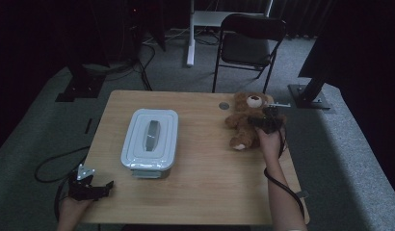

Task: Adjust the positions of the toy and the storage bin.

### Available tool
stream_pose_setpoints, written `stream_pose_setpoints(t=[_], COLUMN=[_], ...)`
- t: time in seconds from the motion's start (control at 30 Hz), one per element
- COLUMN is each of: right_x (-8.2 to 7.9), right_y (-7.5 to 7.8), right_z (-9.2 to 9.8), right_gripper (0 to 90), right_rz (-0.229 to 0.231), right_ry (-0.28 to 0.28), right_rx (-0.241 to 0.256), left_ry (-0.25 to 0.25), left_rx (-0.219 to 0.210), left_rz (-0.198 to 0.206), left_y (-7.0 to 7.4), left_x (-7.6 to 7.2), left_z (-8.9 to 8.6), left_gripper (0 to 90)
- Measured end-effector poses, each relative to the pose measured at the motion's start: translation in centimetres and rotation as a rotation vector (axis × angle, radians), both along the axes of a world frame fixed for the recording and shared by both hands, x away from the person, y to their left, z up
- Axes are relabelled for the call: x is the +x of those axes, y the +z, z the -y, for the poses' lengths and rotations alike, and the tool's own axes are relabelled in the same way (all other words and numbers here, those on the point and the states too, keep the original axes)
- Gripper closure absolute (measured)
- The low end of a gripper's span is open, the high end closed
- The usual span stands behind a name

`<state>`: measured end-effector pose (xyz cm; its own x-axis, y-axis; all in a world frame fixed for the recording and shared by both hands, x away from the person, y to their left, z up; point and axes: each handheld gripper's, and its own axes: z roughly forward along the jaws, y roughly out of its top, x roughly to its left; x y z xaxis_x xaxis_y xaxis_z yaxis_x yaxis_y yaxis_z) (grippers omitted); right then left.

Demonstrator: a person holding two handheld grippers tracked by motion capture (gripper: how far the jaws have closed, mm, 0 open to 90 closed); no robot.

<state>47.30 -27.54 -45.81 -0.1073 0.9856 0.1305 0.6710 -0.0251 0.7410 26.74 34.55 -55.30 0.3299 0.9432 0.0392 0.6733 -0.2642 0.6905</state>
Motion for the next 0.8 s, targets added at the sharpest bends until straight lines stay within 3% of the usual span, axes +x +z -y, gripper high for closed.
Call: stream_pose_setpoints(t=[0.03,0.07,0.1,0.13,0.2,0.27,0.33,0.4,0.43,0.47,0.53,0.57,0.6,0.63,0.67,0.73,0.8], right_x=[-0.5,-0.9,-1.4,-1.9,-3.1,-4.1,-5.0,-5.2,-5.5,-5.7,-6.1,-6.1,-6.5,-6.5,-6.4,-6.1,-6.0], right_y=[0.5,0.9,1.4,1.8,2.5,2.7,2.5,2.4,1.7,1.3,0.2,0.2,-0.8,-1.4,-2.1,-3.4,-4.0], right_z=[0.0,-0.2,-0.3,-0.5,-1.3,-2.8,-4.5,-5.4,-6.9,-7.8,-9.6,-9.6,-11.6,-12.3,-13.0,-14.3,-15.1], right_gripper=[10.8,10.8,10.8,10.9,10.8,10.8,10.8,10.8,10.8,10.8,10.8,10.8,10.9,10.9,10.9,10.9,10.9], right_rz=[0.021,0.035,0.050,0.065,0.111,0.133,0.153,0.145,0.122,0.119,0.101,0.101,0.107,0.097,0.073,0.050,0.038], right_ry=[-0.004,-0.003,0.017,0.036,0.064,0.096,0.139,0.168,0.217,0.237,0.286,0.286,0.316,0.336,0.346,0.361,0.370], right_rx=[-0.005,-0.008,0.008,0.027,0.053,0.031,0.007,0.006,0.036,0.031,0.042,0.042,0.001,0.021,0.053,0.070,0.067], left_ry=[0.017,0.027,0.035,0.039,0.045,0.070,0.086,0.094,0.095,0.105,0.093,0.093,0.098,0.072,0.061,0.047,0.047], left_rx=[0.017,0.022,0.007,-0.008,0.004,-0.032,-0.029,-0.028,-0.001,0.004,-0.021,-0.021,0.010,0.025,0.011,0.039,0.039], left_rz=[0.012,0.054,0.078,0.079,0.079,0.091,0.112,0.112,0.104,0.107,0.104,0.104,0.115,0.109,0.090,0.115,0.115], left_y=[0.3,0.6,1.0,1.4,2.0,2.7,3.3,3.5,3.7,3.8,3.8,3.8,3.9,3.8,3.8,3.6,3.6], left_x=[0.0,-0.2,-0.2,-0.1,0.2,0.7,1.1,1.5,2.1,2.4,3.1,3.1,3.6,3.9,4.4,4.9,4.9], left_z=[0.1,0.0,-0.1,-0.3,-0.4,-0.6,-0.7,-0.8,-0.5,-0.4,0.0,0.0,0.7,1.1,1.4,2.2,2.2], left_gripper=[0.7,0.7,0.7,0.7,0.7,0.7,0.7,0.7,0.7,0.7,0.7,0.7,0.7,0.7,0.7,0.7,0.7])
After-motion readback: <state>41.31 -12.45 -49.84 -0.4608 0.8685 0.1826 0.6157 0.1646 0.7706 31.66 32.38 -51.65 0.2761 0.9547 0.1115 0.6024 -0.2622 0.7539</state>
